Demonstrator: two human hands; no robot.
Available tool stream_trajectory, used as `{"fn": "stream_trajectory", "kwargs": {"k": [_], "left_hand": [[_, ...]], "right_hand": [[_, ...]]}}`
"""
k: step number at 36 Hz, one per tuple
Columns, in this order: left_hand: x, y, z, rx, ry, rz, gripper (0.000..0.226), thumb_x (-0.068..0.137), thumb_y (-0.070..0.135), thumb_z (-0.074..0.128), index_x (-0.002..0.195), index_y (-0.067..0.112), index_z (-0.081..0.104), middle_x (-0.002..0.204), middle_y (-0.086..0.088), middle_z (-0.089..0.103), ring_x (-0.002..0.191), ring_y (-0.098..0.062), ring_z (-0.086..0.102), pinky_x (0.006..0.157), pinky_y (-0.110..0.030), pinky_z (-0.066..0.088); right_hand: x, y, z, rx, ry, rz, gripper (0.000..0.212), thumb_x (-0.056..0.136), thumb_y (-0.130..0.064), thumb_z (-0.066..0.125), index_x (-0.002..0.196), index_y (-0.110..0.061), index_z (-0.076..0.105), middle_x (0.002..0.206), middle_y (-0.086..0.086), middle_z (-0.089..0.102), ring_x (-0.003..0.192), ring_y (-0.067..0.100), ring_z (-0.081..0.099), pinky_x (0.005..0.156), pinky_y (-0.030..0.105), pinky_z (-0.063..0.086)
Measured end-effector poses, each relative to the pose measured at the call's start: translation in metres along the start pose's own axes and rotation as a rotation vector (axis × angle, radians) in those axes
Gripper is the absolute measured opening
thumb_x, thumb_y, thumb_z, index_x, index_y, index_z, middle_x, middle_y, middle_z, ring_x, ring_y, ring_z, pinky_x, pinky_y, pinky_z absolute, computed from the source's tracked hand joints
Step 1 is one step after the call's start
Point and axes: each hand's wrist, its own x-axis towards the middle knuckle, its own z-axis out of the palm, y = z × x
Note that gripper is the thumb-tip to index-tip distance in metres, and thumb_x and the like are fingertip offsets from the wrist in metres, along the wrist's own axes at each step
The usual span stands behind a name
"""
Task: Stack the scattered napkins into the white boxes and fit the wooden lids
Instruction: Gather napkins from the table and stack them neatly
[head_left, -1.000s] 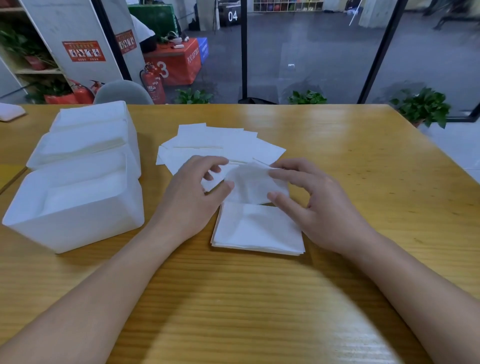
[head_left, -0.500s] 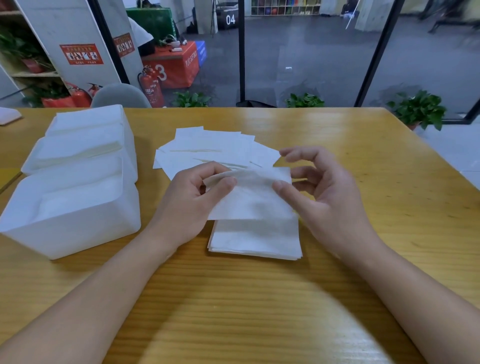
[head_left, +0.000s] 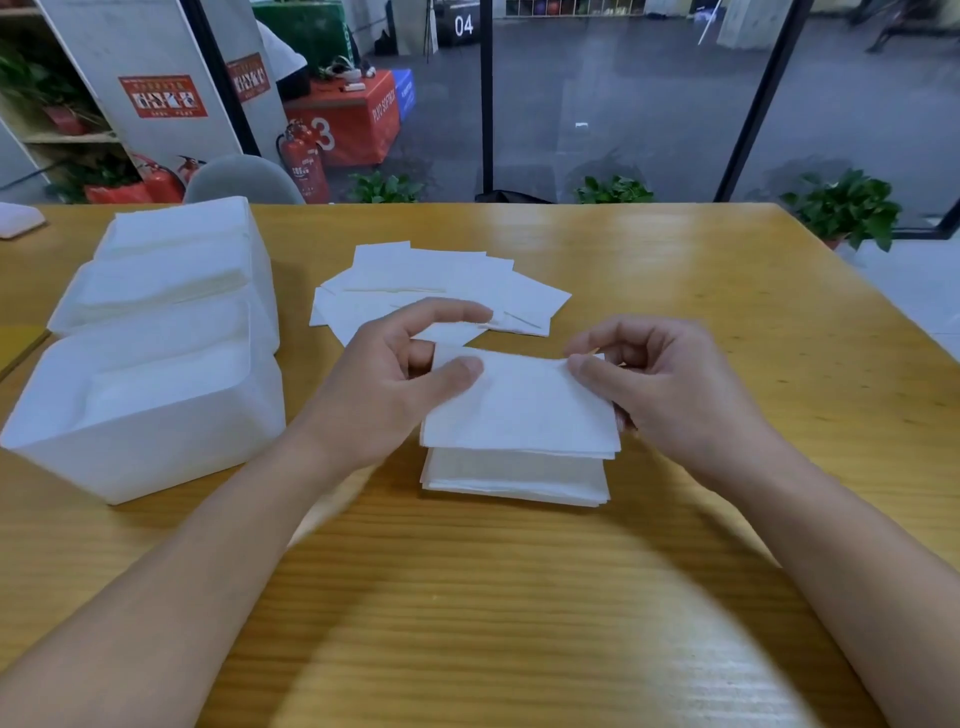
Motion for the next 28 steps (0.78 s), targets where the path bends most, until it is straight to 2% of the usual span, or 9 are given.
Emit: {"fn": "stream_trajectory", "kwargs": {"k": [3, 8, 11, 13, 15, 17, 21, 24, 28], "left_hand": [[0.001, 0.001, -0.005, 0.144, -0.137, -0.084, 0.046, 0.103, 0.027, 0.075, 0.139, 0.052, 0.061, 0.071, -0.029, 0.045, 0.061, -0.037, 0.035, 0.059, -0.034, 0.031], [0.001, -0.01, -0.001, 0.313, -0.193, -0.125, 0.04, 0.103, 0.034, 0.074, 0.137, 0.049, 0.06, 0.065, -0.001, 0.043, 0.058, -0.013, 0.04, 0.058, -0.023, 0.035], [0.003, -0.017, -0.001, 0.389, -0.158, -0.117, 0.028, 0.101, 0.038, 0.075, 0.127, 0.045, 0.066, 0.064, 0.006, 0.051, 0.059, -0.008, 0.048, 0.066, -0.026, 0.042], [0.004, -0.018, -0.003, 0.445, -0.118, -0.106, 0.022, 0.098, 0.043, 0.077, 0.119, 0.043, 0.069, 0.067, 0.008, 0.056, 0.06, -0.004, 0.052, 0.069, -0.029, 0.045], [0.004, -0.019, -0.005, 0.452, -0.084, -0.103, 0.024, 0.093, 0.052, 0.08, 0.114, 0.043, 0.071, 0.074, 0.012, 0.057, 0.066, -0.004, 0.053, 0.071, -0.029, 0.045], [0.005, -0.019, -0.007, 0.471, -0.079, -0.097, 0.032, 0.087, 0.064, 0.081, 0.112, 0.047, 0.072, 0.094, 0.017, 0.061, 0.082, -0.005, 0.058, 0.079, -0.028, 0.05], [0.003, -0.016, -0.003, 0.535, -0.198, -0.123, 0.053, 0.081, 0.074, 0.08, 0.127, 0.053, 0.064, 0.12, 0.029, 0.058, 0.113, 0.006, 0.056, 0.096, -0.027, 0.051], [0.001, -0.014, 0.0, 0.61, -0.274, -0.115, 0.061, 0.079, 0.076, 0.08, 0.132, 0.056, 0.058, 0.121, 0.031, 0.054, 0.117, 0.009, 0.05, 0.096, -0.028, 0.049], [0.001, -0.012, 0.003, 0.586, -0.28, -0.111, 0.049, 0.083, 0.067, 0.083, 0.125, 0.055, 0.062, 0.115, 0.027, 0.057, 0.111, 0.008, 0.053, 0.09, -0.024, 0.046]], "right_hand": [[0.0, 0.003, -0.003, -0.135, -0.084, 0.03, 0.005, 0.097, -0.017, 0.08, 0.093, -0.02, 0.08, 0.067, 0.001, 0.057, 0.056, 0.018, 0.047, 0.053, 0.028, 0.038], [-0.003, 0.01, 0.001, -0.388, -0.156, 0.003, 0.009, 0.094, -0.021, 0.081, 0.09, -0.027, 0.077, 0.065, -0.009, 0.056, 0.055, 0.008, 0.044, 0.052, 0.02, 0.037], [-0.005, 0.012, 0.002, -0.478, -0.16, -0.008, 0.01, 0.091, -0.025, 0.083, 0.088, -0.032, 0.076, 0.068, -0.014, 0.06, 0.057, 0.005, 0.049, 0.057, 0.022, 0.042], [-0.004, 0.012, 0.0, -0.535, -0.132, -0.042, 0.01, 0.09, -0.03, 0.084, 0.089, -0.035, 0.075, 0.079, -0.017, 0.064, 0.063, 0.006, 0.053, 0.061, 0.025, 0.045], [-0.003, 0.01, -0.002, -0.581, -0.112, -0.082, 0.01, 0.089, -0.039, 0.084, 0.093, -0.037, 0.074, 0.093, -0.017, 0.065, 0.073, 0.009, 0.056, 0.066, 0.026, 0.048], [-0.003, 0.008, -0.002, -0.58, -0.129, -0.078, 0.017, 0.089, -0.048, 0.083, 0.099, -0.037, 0.074, 0.102, -0.016, 0.066, 0.08, 0.008, 0.06, 0.071, 0.025, 0.05], [-0.007, 0.007, 0.0, -0.584, -0.26, -0.038, 0.036, 0.086, -0.062, 0.081, 0.113, -0.04, 0.072, 0.111, -0.021, 0.067, 0.095, 0.001, 0.065, 0.079, 0.022, 0.053], [-0.008, 0.006, 0.001, -0.67, -0.342, -0.069, 0.038, 0.084, -0.066, 0.08, 0.114, -0.045, 0.071, 0.113, -0.019, 0.062, 0.099, 0.002, 0.063, 0.084, 0.029, 0.054], [-0.009, 0.002, 0.006, -0.739, -0.389, -0.065, 0.04, 0.085, -0.063, 0.08, 0.118, -0.042, 0.071, 0.107, -0.019, 0.063, 0.098, 0.001, 0.058, 0.082, 0.028, 0.05]]}}
